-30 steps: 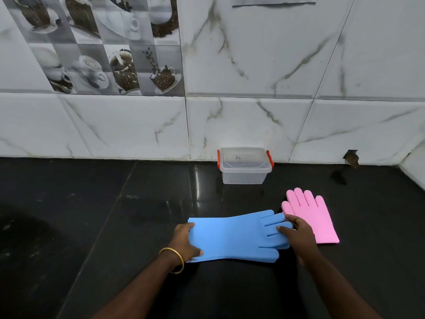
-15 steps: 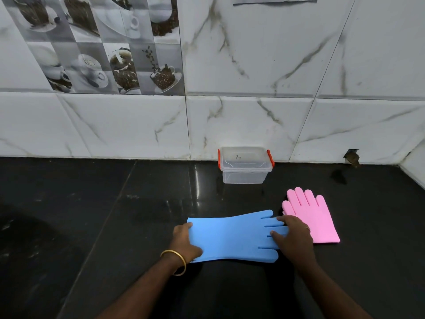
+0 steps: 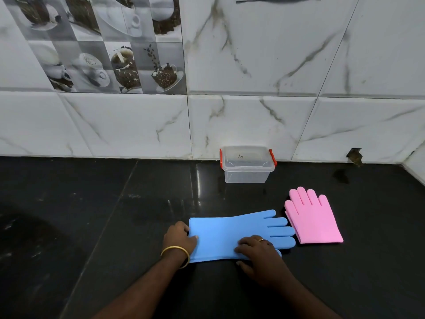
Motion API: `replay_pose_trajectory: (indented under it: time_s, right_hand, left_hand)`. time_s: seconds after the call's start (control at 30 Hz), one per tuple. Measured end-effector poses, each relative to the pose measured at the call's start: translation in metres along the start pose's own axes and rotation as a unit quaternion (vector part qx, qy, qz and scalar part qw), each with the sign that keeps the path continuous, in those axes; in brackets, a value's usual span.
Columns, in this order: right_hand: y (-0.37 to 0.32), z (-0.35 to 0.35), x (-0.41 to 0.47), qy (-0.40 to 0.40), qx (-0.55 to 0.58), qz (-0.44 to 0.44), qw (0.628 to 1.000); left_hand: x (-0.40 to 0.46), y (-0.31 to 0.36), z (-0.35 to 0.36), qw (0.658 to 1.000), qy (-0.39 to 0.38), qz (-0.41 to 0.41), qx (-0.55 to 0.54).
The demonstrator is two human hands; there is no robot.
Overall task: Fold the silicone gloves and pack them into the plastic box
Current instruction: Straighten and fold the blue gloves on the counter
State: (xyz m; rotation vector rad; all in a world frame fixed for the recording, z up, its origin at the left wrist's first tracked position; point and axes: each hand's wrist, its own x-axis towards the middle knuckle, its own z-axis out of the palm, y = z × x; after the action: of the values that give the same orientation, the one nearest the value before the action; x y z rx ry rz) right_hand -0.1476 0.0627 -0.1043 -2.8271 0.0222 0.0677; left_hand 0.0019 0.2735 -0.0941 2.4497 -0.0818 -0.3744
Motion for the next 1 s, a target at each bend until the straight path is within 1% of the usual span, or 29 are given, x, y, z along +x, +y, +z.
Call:
replay_pose_trajectory:
  time_s: [0.1, 0.2, 0.33, 0.57, 0.77, 0.87, 0.93, 1.0]
  right_hand:
    - [0.005, -0.001, 0.000, -0.008, -0.003, -0.013, 1.000]
    - [0.006, -0.002, 0.001, -0.005, -0.001, -0.020, 1.000]
    - [0.006, -0.003, 0.000, 0.006, 0.016, -0.017, 1.000]
    - [0.007, 0.003, 0.001, 0.012, 0.014, -0.024, 1.000]
    - [0.009, 0.002, -0.002, 0.018, 0.013, -0.036, 0.999]
    - [0.009, 0.003, -0.003, 0.017, 0.010, -0.040, 0.999]
    - [0.007, -0.001, -0.005, 0.035, 0.011, -0.039, 0.999]
    - [0.004, -0.002, -0.006, 0.062, -0.001, -0.047, 0.997]
  left_hand:
    - [-0.001, 0.000, 0.001, 1.000, 0.010, 0.003, -0.008]
    - [0.003, 0.006, -0.001, 1.000, 0.012, -0.016, -0.022]
    - [0.015, 0.014, -0.006, 0.997, -0.015, -0.062, -0.031]
    - [0.027, 0.021, -0.008, 0.985, -0.051, -0.147, -0.075]
    - [0.037, 0.026, -0.007, 0.982, -0.066, -0.155, -0.085]
    - [0.044, 0.028, -0.009, 0.977, -0.102, -0.148, -0.114]
    - [0.047, 0.030, -0.014, 0.967, -0.125, -0.159, -0.156]
    - [0.048, 0.030, -0.019, 0.959, -0.145, -0.175, -0.172]
